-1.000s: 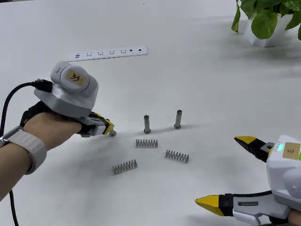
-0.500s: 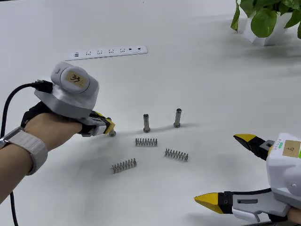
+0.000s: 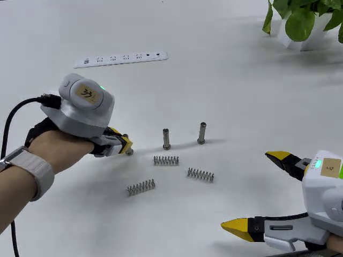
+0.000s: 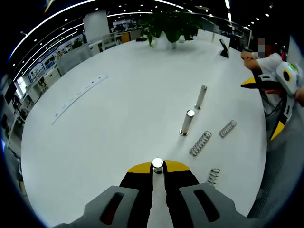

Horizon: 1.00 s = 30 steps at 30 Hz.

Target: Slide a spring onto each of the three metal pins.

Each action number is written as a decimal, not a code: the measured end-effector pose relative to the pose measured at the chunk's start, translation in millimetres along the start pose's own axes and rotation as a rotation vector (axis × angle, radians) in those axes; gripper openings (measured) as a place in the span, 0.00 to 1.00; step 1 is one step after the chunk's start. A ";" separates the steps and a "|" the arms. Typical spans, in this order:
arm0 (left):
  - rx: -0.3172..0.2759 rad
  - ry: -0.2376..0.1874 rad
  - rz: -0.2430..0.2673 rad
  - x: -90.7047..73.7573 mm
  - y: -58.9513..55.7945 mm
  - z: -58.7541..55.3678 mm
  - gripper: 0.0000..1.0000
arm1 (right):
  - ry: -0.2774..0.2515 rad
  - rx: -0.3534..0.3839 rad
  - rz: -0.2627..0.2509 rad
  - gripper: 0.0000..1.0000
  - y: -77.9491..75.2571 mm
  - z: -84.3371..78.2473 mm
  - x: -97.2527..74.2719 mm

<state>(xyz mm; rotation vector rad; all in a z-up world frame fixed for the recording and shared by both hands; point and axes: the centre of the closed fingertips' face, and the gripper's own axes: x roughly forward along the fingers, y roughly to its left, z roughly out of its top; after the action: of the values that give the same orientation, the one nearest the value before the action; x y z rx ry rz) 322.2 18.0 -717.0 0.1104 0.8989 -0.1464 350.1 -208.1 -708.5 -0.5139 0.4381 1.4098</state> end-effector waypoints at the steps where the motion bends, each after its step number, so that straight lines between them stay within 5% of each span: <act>1: 0.006 0.000 0.001 0.4 0.7 -0.7 0.08 | 0.000 0.001 0.000 0.98 0.1 0.1 0.0; 19: 0.000 -0.021 -0.001 3.9 -4.1 -2.9 0.13 | 0.010 -0.009 0.005 0.97 2.2 -0.1 0.0; 30: -0.017 -0.055 0.006 6.9 -4.0 -3.9 0.36 | 0.007 -0.011 0.006 0.98 1.9 0.4 0.4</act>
<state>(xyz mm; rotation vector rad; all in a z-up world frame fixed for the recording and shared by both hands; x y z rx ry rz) 322.8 14.1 -725.0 0.0930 0.8447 -0.1353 348.2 -207.4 -708.6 -0.5268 0.4380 1.4168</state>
